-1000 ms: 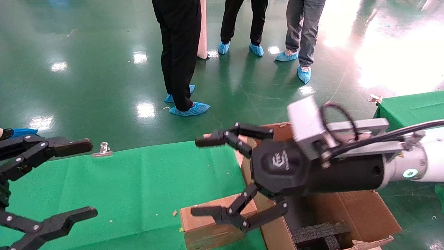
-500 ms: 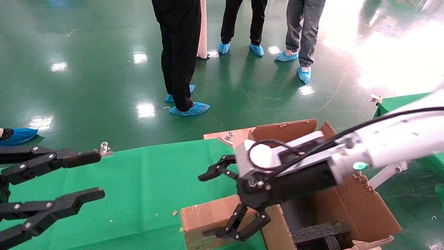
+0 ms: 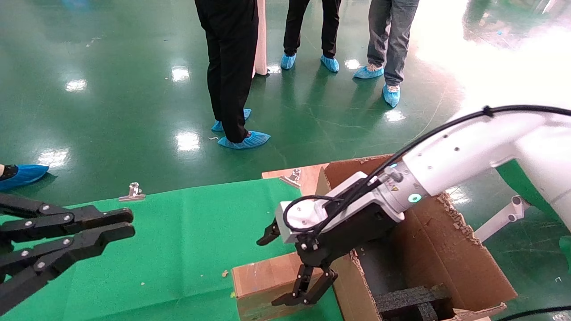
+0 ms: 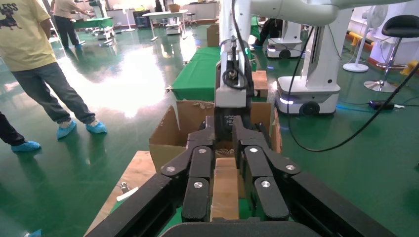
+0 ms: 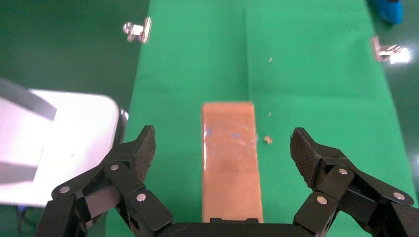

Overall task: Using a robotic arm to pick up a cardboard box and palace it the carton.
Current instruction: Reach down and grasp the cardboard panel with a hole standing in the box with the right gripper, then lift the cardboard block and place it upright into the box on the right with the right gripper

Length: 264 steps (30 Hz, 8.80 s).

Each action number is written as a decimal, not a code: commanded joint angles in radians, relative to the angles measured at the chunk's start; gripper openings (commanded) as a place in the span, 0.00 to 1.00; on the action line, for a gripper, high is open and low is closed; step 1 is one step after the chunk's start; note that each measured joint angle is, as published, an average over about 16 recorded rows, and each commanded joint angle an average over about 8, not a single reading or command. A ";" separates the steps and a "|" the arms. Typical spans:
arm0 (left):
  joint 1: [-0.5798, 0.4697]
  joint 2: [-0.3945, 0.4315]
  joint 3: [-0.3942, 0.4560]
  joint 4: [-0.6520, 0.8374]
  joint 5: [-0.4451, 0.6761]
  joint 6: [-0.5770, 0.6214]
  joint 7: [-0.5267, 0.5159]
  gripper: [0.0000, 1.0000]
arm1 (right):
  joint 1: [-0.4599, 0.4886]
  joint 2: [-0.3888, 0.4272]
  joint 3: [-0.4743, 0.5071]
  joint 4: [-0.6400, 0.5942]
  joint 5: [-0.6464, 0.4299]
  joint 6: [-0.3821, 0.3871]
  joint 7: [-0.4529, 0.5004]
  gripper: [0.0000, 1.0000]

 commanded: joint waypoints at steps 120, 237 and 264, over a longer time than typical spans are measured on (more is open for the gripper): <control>-0.001 -0.001 0.003 0.001 -0.002 -0.001 0.002 1.00 | 0.740 -0.187 -0.638 -0.578 0.139 0.000 -0.381 0.00; -0.002 -0.002 0.006 0.003 -0.005 -0.002 0.004 1.00 | 0.663 0.152 -1.350 -0.390 0.260 0.415 1.014 0.00; -0.002 -0.003 0.007 0.003 -0.005 -0.003 0.004 1.00 | 0.500 0.117 -1.334 -0.429 0.301 0.521 0.992 0.00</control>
